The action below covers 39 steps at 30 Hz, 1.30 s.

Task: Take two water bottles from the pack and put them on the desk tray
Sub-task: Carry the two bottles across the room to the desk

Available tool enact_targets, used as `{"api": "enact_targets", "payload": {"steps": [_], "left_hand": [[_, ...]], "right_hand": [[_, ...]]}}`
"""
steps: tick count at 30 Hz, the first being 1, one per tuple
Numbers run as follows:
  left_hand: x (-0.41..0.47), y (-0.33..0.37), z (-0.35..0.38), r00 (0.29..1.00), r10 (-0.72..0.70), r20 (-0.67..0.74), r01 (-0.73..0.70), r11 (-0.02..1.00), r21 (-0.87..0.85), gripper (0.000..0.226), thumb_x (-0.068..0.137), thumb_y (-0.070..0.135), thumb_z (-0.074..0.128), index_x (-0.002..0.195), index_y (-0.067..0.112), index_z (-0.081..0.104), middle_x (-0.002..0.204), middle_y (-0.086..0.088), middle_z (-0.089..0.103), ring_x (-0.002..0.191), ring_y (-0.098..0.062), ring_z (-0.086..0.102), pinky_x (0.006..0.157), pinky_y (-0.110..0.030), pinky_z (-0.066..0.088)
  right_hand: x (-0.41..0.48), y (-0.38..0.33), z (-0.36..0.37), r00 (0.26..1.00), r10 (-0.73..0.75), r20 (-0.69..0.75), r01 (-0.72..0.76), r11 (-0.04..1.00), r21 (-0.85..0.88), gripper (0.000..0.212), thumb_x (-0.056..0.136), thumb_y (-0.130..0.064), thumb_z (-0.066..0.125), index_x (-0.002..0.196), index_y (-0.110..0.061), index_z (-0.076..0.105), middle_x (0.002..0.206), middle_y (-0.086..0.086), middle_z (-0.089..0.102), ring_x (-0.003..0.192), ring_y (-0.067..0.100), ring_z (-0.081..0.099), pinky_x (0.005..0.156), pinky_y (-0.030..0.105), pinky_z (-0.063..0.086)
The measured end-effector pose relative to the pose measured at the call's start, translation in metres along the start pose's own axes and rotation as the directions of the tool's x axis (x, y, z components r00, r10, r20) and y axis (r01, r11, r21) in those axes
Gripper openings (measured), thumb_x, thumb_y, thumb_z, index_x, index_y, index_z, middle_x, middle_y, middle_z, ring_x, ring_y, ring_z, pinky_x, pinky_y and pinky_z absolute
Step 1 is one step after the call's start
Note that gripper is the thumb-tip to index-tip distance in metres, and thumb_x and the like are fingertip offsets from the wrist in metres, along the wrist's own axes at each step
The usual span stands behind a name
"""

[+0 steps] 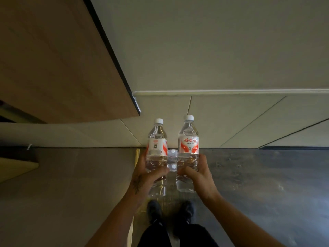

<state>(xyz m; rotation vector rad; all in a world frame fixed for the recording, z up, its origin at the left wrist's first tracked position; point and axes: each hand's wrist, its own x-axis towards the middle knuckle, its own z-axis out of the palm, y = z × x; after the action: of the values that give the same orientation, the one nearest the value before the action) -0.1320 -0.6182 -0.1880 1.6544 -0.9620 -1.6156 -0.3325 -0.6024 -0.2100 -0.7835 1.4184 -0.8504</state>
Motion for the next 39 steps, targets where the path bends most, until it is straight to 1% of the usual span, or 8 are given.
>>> {"api": "enact_targets", "payload": {"steps": [4,9,19,22,26,31,33,39], "left_hand": [[-0.023,0.017,0.010,0.999,0.016,-0.045,-0.016,1.000,-0.006,0.095,0.052,0.044,0.092,0.142,0.037,0.061,0.116,0.007,0.083,0.105,-0.016,0.081,0.071,-0.022,0.066],[-0.028,0.030,0.024,0.997,0.072,-0.027,-0.072,0.997,-0.001,0.099,0.053,0.045,0.093,0.145,0.037,0.059,0.115,0.009,0.082,0.102,-0.007,0.080,0.069,-0.019,0.065],[0.003,0.070,0.079,0.935,0.117,0.335,-0.161,0.981,0.107,0.102,0.058,0.041,0.089,0.153,0.036,0.052,0.127,-0.003,0.075,0.114,-0.026,0.075,0.079,-0.031,0.066],[0.018,0.075,0.104,0.866,0.084,0.493,-0.189,0.968,0.167,0.091,0.067,0.027,0.086,0.152,0.033,0.053,0.125,-0.007,0.075,0.106,-0.023,0.076,0.070,-0.018,0.064],[0.023,0.077,0.139,0.716,0.022,0.698,-0.238,0.947,0.215,0.087,0.072,0.023,0.082,0.152,0.030,0.050,0.130,-0.012,0.071,0.108,-0.028,0.076,0.072,-0.026,0.067],[0.013,0.070,0.185,0.495,-0.091,0.864,-0.323,0.904,0.281,0.080,0.074,0.023,0.082,0.148,0.029,0.052,0.129,-0.006,0.073,0.100,-0.005,0.080,0.072,-0.017,0.064],[-0.011,0.060,0.212,0.333,-0.175,0.926,-0.380,0.874,0.302,0.076,0.071,0.026,0.085,0.142,0.031,0.056,0.126,-0.008,0.075,0.100,-0.009,0.081,0.073,-0.019,0.065],[-0.036,0.034,0.236,0.247,-0.300,0.921,-0.383,0.843,0.378,0.078,0.074,0.029,0.089,0.145,0.032,0.057,0.129,-0.009,0.078,0.114,-0.030,0.081,0.084,-0.040,0.070]], "right_hand": [[-0.020,-0.012,-0.012,1.000,-0.016,-0.008,0.016,1.000,0.026,0.062,0.071,-0.031,0.080,0.126,-0.023,0.050,0.104,-0.002,0.076,0.090,0.011,0.079,0.065,0.018,0.062],[-0.033,-0.019,-0.027,0.999,-0.047,-0.024,0.047,0.998,0.040,0.067,0.067,-0.042,0.081,0.125,-0.030,0.050,0.102,-0.021,0.075,0.094,0.007,0.078,0.064,0.015,0.061],[-0.062,-0.020,-0.070,0.933,-0.061,-0.355,0.123,0.980,0.154,0.060,0.072,-0.029,0.078,0.126,-0.024,0.051,0.112,0.005,0.071,0.090,0.010,0.077,0.064,0.019,0.062],[-0.076,-0.014,-0.077,0.863,-0.033,-0.505,0.153,0.968,0.198,0.056,0.074,-0.027,0.077,0.124,-0.028,0.051,0.113,0.005,0.071,0.091,0.014,0.079,0.065,0.021,0.063],[-0.105,0.003,-0.079,0.741,0.049,-0.669,0.192,0.940,0.282,0.065,0.071,-0.036,0.080,0.128,-0.031,0.048,0.122,0.003,0.069,0.097,0.008,0.077,0.066,0.018,0.063],[-0.151,0.028,-0.071,0.523,0.167,-0.836,0.277,0.894,0.352,0.079,0.060,-0.048,0.081,0.129,-0.031,0.049,0.123,0.002,0.072,0.099,0.013,0.079,0.072,0.023,0.065],[-0.185,0.050,-0.060,0.370,0.277,-0.887,0.337,0.850,0.406,0.078,0.059,-0.047,0.082,0.128,-0.032,0.050,0.121,0.003,0.073,0.098,0.012,0.079,0.070,0.022,0.065],[-0.220,0.067,-0.041,0.231,0.353,-0.907,0.394,0.818,0.419,0.079,0.059,-0.046,0.084,0.130,-0.031,0.051,0.117,0.004,0.076,0.097,0.016,0.080,0.073,0.028,0.066]]}}
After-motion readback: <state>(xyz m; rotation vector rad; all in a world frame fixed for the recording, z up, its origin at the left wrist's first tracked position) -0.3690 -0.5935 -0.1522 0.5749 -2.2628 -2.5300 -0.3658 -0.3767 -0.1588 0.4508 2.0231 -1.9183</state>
